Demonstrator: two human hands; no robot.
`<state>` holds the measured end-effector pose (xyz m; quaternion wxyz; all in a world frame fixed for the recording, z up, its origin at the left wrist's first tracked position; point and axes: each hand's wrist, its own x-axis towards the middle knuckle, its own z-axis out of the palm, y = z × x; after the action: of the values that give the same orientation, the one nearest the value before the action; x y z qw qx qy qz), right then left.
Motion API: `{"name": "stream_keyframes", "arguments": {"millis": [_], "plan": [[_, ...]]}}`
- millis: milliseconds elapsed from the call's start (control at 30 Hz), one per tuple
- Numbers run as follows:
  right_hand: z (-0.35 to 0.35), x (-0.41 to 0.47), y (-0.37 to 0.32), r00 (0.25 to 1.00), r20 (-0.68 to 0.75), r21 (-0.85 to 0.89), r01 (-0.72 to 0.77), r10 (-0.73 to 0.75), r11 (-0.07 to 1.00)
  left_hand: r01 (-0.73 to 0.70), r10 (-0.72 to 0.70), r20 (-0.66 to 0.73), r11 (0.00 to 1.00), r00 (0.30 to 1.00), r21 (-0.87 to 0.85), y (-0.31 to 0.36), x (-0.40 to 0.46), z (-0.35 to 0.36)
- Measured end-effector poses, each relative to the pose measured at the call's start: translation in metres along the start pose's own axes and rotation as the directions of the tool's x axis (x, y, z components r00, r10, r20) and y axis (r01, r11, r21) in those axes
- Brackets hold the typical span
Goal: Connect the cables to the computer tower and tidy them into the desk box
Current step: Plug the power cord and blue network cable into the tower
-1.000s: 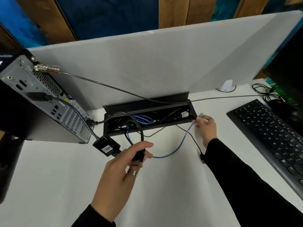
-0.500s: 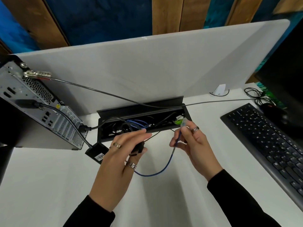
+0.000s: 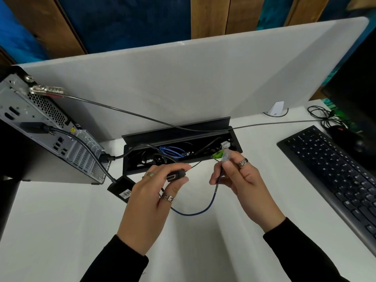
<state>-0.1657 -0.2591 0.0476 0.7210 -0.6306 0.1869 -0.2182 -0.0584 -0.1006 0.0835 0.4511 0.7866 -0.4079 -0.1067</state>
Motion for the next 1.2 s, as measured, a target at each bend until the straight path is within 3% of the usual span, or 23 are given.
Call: {"name": "stream_keyframes", "arguments": {"millis": [533, 733, 867, 1067, 1200], "plan": [[0.001, -0.003, -0.001, 1.000, 0.020, -0.102, 0.004, -0.002, 0.995, 0.024, -0.025, -0.018, 0.999, 1.000, -0.032, -0.003, -0.001, -0.002], [-0.001, -0.007, -0.006, 0.999, 0.026, 0.003, -0.039, 0.039, 0.999, 0.050, -0.056, -0.072, 0.996, 0.996, -0.078, -0.001, 0.000, -0.008], [-0.004, -0.012, -0.014, 0.993, 0.111, 0.098, -0.059, 0.048, 0.993, 0.081, -0.088, -0.066, 0.992, 0.994, -0.098, -0.003, 0.000, -0.007], [-0.022, -0.023, -0.022, 0.978, 0.203, 0.091, -0.068, 0.049, 0.994, 0.001, -0.001, -0.076, 1.000, 0.997, 0.003, -0.006, 0.009, -0.006], [-0.035, -0.031, -0.021, 0.947, 0.294, 0.032, -0.143, 0.127, 0.989, -0.083, 0.090, -0.062, 0.990, 0.994, 0.114, -0.010, 0.010, 0.012]]}}
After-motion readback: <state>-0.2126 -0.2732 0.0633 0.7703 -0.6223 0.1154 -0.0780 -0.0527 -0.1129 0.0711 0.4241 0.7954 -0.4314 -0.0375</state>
